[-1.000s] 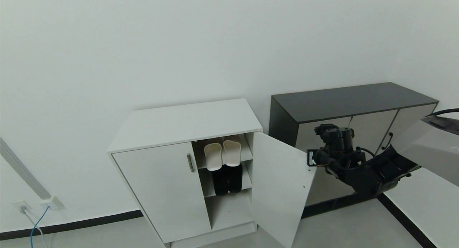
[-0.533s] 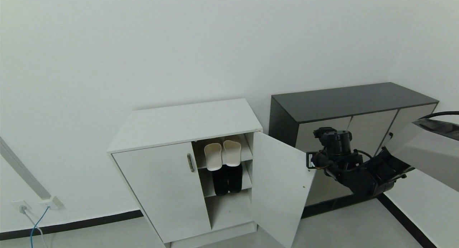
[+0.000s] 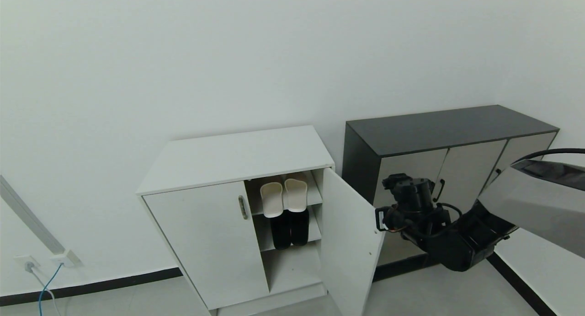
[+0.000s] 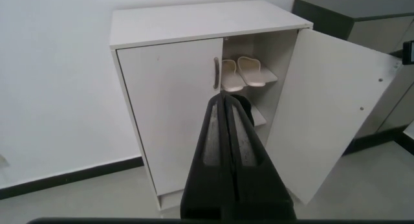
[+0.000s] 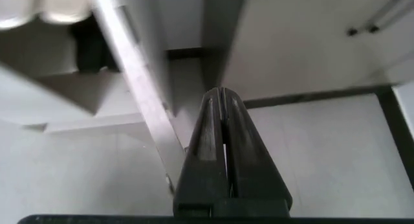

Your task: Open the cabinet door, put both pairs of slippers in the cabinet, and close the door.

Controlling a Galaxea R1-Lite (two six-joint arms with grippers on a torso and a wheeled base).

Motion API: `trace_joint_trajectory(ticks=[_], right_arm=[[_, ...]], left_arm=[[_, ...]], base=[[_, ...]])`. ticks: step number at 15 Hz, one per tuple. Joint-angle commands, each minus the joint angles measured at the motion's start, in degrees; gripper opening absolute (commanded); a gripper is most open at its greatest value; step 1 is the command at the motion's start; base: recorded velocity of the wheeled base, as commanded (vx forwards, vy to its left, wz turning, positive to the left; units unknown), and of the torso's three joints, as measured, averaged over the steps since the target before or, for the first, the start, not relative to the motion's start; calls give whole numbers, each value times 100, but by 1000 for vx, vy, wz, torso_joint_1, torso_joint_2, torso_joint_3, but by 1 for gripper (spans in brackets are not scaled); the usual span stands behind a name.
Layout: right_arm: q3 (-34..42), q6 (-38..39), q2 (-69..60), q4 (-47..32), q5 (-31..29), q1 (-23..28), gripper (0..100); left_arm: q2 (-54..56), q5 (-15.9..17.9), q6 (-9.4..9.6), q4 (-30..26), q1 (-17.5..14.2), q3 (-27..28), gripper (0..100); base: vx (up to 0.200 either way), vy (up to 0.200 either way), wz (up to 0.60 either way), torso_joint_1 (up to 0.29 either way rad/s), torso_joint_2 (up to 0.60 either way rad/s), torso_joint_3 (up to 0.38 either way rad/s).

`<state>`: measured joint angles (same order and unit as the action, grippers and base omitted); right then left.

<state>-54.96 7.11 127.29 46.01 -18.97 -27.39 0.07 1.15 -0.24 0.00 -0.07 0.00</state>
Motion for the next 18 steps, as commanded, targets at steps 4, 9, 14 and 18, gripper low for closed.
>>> trace_joint_trajectory(ticks=[4,9,14,18], right_arm=[[407,10,-170,172,-63,-724,0],[459,397,-240,172,-10,-1260,0],[582,915,-759,233,658,-1392,0],[864,502,-1049,260,622,-1207,0]], left_arm=[[-7,0,-2,0,-1,0,0],[-7,0,-11,0,-1,0,0],[-7,0,-11,0,-1,0,0],[-7,0,-20,0,-1,0,0]], base=[[0,0,0,0,0,0],[0,0,0,0,0,0],[0,0,0,0,0,0],[0,0,0,0,0,0]])
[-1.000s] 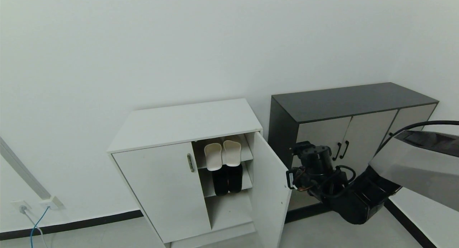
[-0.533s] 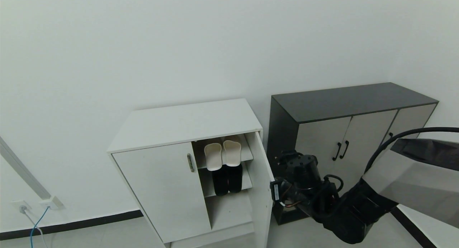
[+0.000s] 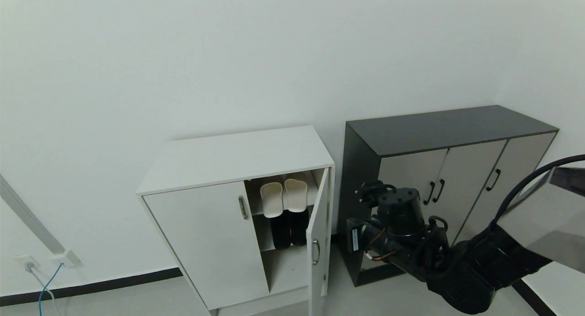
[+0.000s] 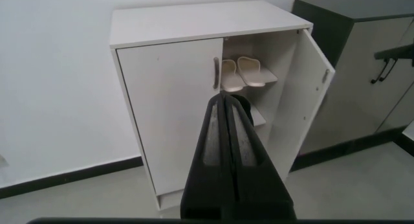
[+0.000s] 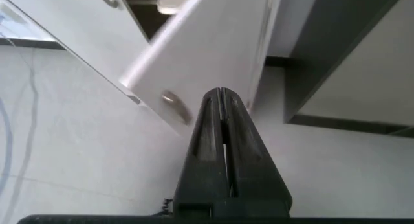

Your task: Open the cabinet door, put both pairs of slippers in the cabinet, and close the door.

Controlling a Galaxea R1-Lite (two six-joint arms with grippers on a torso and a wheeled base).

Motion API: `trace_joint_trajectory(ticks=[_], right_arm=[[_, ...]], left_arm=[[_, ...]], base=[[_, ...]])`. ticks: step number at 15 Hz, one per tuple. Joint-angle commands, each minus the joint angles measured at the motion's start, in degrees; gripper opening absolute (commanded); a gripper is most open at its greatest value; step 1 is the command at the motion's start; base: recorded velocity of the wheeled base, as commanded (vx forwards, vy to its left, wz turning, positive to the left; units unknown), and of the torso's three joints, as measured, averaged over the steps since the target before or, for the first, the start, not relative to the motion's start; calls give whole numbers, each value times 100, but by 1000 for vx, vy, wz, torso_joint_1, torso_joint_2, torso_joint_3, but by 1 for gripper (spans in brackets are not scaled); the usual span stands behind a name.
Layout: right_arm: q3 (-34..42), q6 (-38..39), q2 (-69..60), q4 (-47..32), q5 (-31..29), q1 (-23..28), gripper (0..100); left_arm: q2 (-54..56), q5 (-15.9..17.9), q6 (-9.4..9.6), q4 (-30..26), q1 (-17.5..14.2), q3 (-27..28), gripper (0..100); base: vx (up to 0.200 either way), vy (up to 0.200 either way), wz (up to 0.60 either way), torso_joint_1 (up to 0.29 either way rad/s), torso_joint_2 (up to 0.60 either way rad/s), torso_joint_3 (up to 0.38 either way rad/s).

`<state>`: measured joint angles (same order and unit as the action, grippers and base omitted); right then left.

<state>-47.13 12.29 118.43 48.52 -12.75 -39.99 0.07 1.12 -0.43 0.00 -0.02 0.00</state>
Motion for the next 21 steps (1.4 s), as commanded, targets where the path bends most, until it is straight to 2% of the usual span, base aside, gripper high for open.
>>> trace_joint_trajectory(ticks=[1,2,8,10,12,18,21], right_arm=[[99,-25,-180,44,-8,61,0],[99,-33,-180,44,-8,52,0],[239,-86,-250,61,62,26,0],[371,-86,-286,184,370,26,0],[485,-121,-259,422,387,35,0],[749,-403,-329,439,317,105,0],[916,-570,-593,413,45,254,0]], left_arm=[[-7,-7,-1,0,-6,0,0],[-7,2,-1,0,-6,0,0],[-7,2,-1,0,-6,0,0],[-7,-7,-1,0,-6,0,0],[-7,-7,-1,0,-6,0,0],[-7,2,16,0,-6,0,0],[-7,2,25,0,-6,0,0]], base=[[0,0,0,0,0,0],[0,0,0,0,0,0],[0,0,600,0,4,4],[0,0,600,17,5,2],[0,0,0,0,0,0],[0,0,0,0,0,0],[0,0,0,0,0,0]])
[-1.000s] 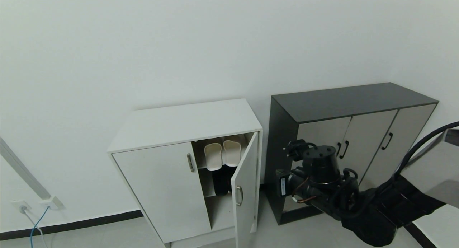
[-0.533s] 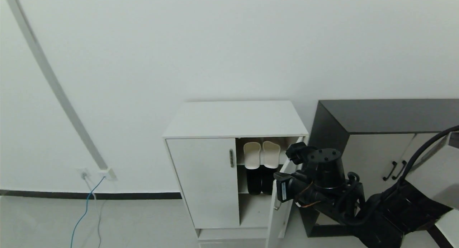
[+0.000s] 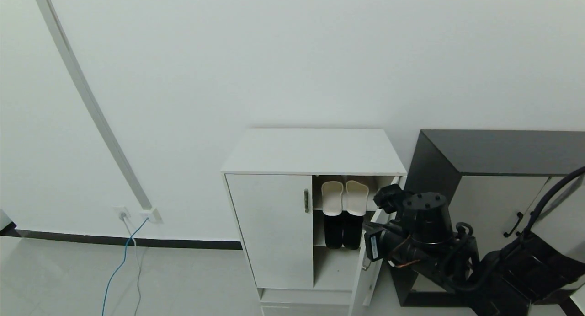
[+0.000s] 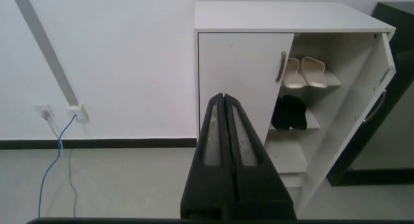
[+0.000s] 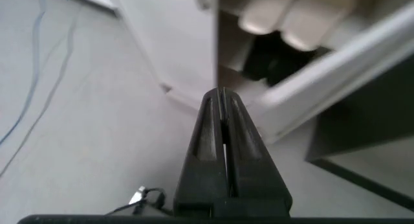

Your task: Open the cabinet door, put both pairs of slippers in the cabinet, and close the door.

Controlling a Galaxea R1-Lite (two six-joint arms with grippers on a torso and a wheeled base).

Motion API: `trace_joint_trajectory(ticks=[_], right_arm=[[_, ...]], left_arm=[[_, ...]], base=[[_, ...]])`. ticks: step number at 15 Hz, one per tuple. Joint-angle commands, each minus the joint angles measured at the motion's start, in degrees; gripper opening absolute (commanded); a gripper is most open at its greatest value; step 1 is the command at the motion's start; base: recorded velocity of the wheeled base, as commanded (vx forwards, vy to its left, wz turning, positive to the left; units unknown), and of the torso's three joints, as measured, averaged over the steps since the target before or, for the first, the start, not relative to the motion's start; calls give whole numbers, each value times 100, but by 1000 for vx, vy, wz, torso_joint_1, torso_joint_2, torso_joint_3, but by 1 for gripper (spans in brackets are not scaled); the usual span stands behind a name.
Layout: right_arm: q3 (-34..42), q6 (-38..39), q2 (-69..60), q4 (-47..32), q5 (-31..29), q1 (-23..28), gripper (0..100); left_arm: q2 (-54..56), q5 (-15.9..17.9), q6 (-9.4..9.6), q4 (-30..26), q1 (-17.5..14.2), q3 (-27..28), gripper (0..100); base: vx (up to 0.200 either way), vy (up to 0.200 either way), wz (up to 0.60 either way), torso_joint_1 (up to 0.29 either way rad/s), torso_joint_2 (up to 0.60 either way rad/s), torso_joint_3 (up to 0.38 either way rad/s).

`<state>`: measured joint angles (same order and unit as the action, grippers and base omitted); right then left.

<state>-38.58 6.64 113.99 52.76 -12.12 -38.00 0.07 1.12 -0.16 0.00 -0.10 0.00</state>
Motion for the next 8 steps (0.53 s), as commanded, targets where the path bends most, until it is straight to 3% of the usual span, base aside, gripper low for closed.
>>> trace_joint_trajectory(ticks=[1,3,6,8], right_arm=[[149,-119,-220,-20,-19,161,0],[439,-251,-325,-3,-10,240,0],[791,-260,-510,6,-10,284,0],[1081,-269,-730,-11,8,328,0]], left_arm=[[-7,2,7,0,1,0,0],[-7,11,7,0,1,0,0],[-7,11,16,0,1,0,0],[-7,11,7,0,1,0,0]], base=[[0,0,0,0,0,0],[0,0,0,0,0,0],[200,0,0,2,5,1],[0,0,0,0,0,0]])
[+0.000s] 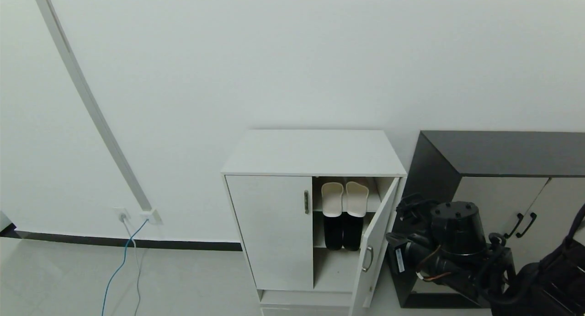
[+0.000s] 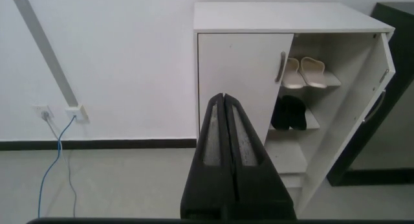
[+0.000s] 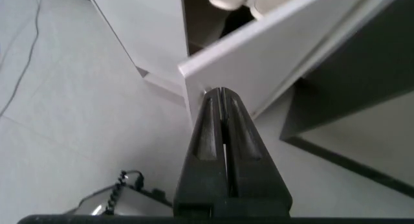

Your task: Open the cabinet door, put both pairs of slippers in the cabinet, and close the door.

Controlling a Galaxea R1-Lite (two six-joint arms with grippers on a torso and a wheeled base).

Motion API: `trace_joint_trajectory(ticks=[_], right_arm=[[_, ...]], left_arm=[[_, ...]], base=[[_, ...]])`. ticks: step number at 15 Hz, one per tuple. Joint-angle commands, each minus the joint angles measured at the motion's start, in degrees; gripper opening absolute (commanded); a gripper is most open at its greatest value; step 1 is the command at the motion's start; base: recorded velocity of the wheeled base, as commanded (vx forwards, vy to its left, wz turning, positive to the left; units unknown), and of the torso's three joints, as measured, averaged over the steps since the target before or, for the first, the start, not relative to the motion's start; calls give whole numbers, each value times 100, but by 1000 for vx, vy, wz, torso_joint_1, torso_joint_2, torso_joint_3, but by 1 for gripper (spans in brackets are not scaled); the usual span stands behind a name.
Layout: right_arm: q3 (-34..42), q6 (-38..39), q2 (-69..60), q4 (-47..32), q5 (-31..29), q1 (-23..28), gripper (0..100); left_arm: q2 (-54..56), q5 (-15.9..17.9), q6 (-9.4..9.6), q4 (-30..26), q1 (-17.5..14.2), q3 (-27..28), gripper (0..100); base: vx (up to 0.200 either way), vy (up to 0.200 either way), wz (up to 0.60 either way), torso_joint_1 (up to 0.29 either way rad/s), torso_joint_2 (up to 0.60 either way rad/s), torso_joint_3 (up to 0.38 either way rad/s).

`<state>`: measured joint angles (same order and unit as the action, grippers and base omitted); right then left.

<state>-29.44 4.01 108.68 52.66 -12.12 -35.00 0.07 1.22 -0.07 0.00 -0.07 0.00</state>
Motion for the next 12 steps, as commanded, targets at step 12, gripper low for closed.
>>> trace_joint_trajectory(ticks=[12], right_arm=[[158,-85,602,25,113,125,0]], left_arm=[[-7,-8,-19,0,-1,0,0]], base=[[0,0,0,0,0,0]])
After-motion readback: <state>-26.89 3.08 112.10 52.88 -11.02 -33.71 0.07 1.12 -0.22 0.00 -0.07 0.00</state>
